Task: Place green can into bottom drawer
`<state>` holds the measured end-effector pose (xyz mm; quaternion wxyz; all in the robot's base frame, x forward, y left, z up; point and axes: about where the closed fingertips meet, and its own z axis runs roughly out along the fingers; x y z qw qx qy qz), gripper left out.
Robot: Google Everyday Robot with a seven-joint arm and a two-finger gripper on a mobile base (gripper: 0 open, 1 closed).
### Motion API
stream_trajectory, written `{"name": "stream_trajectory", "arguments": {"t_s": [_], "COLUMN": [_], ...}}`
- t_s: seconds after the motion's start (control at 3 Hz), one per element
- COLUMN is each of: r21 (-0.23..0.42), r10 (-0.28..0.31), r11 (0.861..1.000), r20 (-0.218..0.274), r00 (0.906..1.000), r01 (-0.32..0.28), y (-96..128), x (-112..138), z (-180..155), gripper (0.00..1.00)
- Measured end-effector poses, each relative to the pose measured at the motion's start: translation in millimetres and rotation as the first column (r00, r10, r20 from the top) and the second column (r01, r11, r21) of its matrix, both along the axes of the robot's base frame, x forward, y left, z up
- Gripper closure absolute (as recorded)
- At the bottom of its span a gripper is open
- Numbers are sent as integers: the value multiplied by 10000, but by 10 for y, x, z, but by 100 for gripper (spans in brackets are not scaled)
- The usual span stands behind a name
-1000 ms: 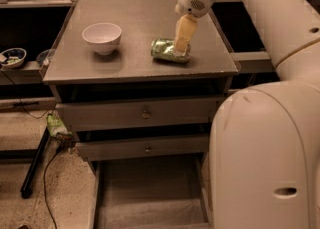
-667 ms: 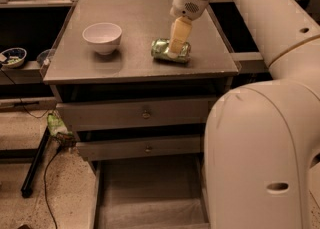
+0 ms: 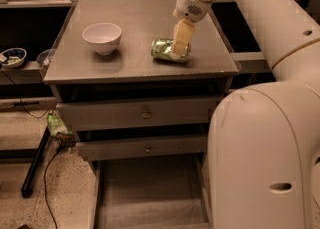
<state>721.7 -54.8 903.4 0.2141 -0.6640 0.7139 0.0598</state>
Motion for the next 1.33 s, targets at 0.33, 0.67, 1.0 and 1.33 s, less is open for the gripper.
{"name": "stream_trajectory", "arguments": {"t_s": [0.33, 0.67, 1.0, 1.33], "r21": [167, 320, 489, 623], "r10": [-222, -195, -210, -173], "r11": [9996, 9993, 9985, 9979], "r20": [-215, -248, -357, -477], "r00": [9995, 9995, 9991, 9987], "r01": [226, 203, 227, 203], "y": [-105, -104, -66, -11], "x": [47, 83, 144, 194], "z": [-187, -220, -284, -348], "gripper": [0, 0, 0, 0]}}
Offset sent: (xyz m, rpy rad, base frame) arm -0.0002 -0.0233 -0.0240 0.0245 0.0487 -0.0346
